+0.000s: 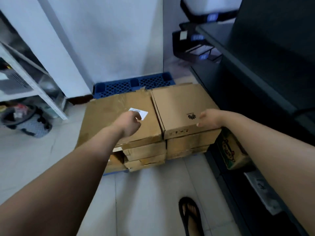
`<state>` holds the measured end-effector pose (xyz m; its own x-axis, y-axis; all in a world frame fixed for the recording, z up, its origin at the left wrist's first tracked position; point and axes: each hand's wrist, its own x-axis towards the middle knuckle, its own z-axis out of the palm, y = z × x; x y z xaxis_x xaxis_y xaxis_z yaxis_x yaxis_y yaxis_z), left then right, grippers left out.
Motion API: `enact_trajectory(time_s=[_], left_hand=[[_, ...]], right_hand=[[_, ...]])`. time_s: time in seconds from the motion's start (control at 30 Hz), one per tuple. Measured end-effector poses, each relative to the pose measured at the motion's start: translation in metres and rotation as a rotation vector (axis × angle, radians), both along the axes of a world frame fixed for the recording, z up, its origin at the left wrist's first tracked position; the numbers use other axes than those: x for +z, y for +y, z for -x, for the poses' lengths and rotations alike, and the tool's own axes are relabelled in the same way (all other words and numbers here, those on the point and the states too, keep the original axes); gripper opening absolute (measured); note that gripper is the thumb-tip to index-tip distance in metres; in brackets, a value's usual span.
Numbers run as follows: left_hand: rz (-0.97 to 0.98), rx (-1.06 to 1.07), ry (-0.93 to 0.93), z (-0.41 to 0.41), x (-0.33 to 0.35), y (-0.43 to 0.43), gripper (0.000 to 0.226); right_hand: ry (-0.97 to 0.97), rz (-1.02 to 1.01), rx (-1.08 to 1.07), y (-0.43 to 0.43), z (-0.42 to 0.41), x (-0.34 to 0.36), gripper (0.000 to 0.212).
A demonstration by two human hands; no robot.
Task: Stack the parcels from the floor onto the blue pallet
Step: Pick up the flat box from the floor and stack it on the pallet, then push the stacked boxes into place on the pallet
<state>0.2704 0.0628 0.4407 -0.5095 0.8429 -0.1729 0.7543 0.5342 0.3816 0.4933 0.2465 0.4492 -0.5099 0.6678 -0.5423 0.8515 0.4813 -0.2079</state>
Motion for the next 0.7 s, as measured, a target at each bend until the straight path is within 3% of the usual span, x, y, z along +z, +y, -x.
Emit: enact_trajectory(time_s=[0.2, 0.33, 0.43, 0.6, 0.7], left_hand=[[-0.034, 0.012, 0.127, -0.004, 0.145, -0.149, 0.028], [-0.056, 0.072, 0.113, -0.02, 0.208, -0.206, 0.033], [-0.068, 0.061, 0.075, -0.042, 0.219, -0.233, 0.031], [0.011, 0.088, -0.02, -0.071, 0.197, -0.255, 0.032], [-0.021, 0.135, -0.091, -0.075, 0.188, -0.251, 0.031]], right_hand=[[-0.036, -0.103, 0.091, -0.156, -0.026, 0.129, 0.052], [0.082, -0.091, 0.095, -0.22, -0.043, 0.193, 0.052], [0.131, -0.117, 0.053, -0.244, -0.063, 0.209, 0.054], [-0.112, -0.033, 0.064, -0.265, -0.093, 0.198, 0.047], [-0.145, -0.014, 0.091, -0.258, -0.097, 0.187, 0.043]])
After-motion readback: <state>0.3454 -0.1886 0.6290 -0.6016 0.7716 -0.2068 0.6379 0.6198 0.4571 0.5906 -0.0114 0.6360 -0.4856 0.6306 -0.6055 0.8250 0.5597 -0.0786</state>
